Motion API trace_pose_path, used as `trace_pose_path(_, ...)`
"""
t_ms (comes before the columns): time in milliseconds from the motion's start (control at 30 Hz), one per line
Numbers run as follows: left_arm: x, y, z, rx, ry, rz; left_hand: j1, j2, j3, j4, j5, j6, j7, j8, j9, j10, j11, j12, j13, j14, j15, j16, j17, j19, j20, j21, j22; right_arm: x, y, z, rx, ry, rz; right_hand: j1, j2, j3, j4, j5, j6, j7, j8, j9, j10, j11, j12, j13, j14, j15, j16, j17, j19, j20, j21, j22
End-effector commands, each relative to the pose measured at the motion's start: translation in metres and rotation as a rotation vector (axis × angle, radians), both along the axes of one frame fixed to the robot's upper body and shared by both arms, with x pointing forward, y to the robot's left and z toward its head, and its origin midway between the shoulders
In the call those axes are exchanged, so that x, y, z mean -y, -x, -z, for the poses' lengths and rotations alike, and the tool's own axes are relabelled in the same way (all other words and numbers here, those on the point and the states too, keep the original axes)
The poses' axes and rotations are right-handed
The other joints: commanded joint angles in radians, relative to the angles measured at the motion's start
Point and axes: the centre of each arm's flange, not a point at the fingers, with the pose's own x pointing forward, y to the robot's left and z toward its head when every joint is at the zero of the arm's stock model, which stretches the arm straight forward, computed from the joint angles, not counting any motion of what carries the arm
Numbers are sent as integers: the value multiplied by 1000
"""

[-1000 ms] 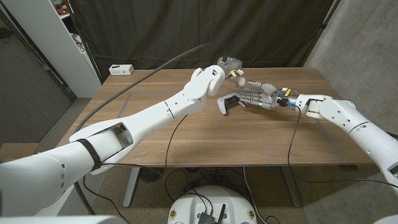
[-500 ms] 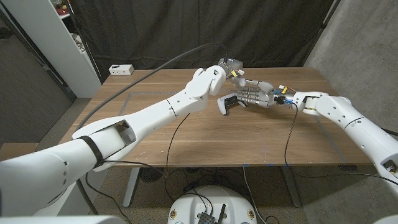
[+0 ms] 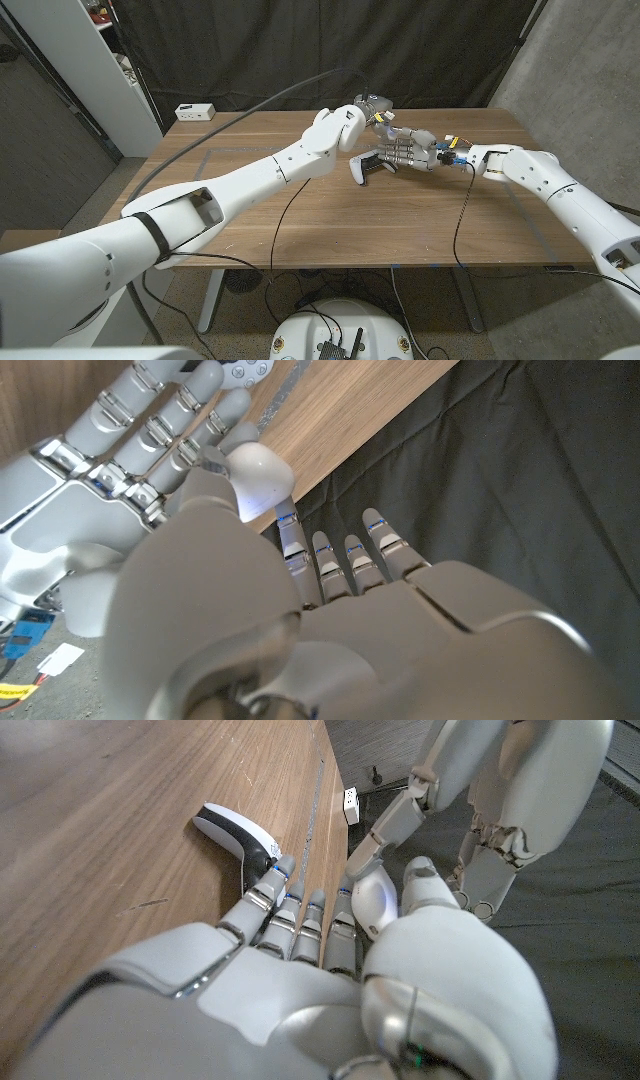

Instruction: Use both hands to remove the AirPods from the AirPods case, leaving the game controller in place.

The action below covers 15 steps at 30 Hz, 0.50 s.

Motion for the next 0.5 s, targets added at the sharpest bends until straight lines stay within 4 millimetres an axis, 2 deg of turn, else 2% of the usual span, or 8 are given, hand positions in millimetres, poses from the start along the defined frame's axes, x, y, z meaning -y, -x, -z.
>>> trace_pose_path(33, 2, 1, 4, -11, 2, 5, 18, 32, -5, -1, 5, 107, -92, 62, 118, 8, 3, -3, 4, 7, -55, -1, 2, 8, 0, -1, 3, -7, 0, -3, 6, 9, -19, 17, 3, 8, 2, 7, 12, 4, 7, 5, 11, 1, 7, 4, 14, -8, 6, 5, 10, -3, 1, 1)
trace_pose_path(500, 1, 3, 9, -16, 10, 3, 21, 36, -11, 0, 6, 108, -93, 60, 119, 8, -1, -5, 5, 9, -56, -1, 2, 8, -1, -2, 3, -14, 1, -1, 0, 11, -18, 70, 16, 25, -8, 10, 56, 2, 22, 13, 42, -6, 21, 11, 35, -17, 15, 8, 31, -12, 5, 2)
